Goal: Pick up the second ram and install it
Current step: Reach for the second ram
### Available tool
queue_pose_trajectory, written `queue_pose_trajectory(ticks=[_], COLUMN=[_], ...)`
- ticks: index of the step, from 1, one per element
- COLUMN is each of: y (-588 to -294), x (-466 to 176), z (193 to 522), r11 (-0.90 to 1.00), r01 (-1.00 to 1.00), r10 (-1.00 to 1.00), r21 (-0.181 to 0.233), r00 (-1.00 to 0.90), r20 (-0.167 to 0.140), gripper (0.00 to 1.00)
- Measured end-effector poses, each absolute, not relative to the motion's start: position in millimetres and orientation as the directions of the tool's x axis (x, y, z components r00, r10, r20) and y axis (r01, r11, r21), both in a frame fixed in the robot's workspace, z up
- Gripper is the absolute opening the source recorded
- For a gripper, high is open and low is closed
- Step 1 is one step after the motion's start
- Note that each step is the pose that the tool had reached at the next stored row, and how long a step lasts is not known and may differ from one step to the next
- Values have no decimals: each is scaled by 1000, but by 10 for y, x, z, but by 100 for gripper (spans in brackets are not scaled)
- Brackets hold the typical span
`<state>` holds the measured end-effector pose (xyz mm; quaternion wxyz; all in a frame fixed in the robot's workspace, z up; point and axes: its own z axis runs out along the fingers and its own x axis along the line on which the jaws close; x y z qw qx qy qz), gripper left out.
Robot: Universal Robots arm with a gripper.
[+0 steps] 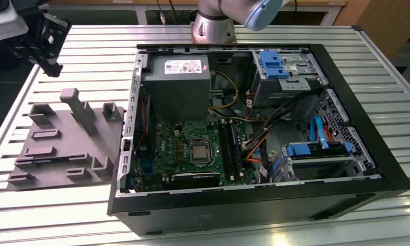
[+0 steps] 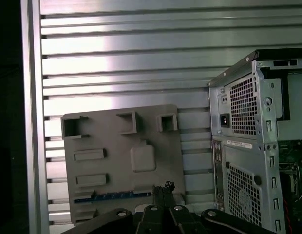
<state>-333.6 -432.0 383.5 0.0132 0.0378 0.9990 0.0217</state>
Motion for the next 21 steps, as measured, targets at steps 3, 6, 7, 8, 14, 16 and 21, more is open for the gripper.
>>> queue_pose_trajectory(ticks=[3, 6, 7, 8, 14, 16, 21], y=[-4328, -4337, -4341, -4345, -4368, -4375, -4393], x=[-3343, -3350, -3352, -3355, -3370, -3375, -3388], z=[3830, 3826, 3825, 3823, 3813, 3809, 3799], r11=[996, 996, 996, 996, 996, 996, 996], r01=[75, 75, 75, 75, 75, 75, 75], r10=[76, 76, 76, 76, 76, 76, 76], r21=[44, 44, 44, 44, 44, 44, 44], r00=[-997, -997, -997, -997, -997, -997, -997], r20=[-25, -25, -25, -25, -25, -25, -25], gripper=[11, 11, 11, 11, 11, 11, 11])
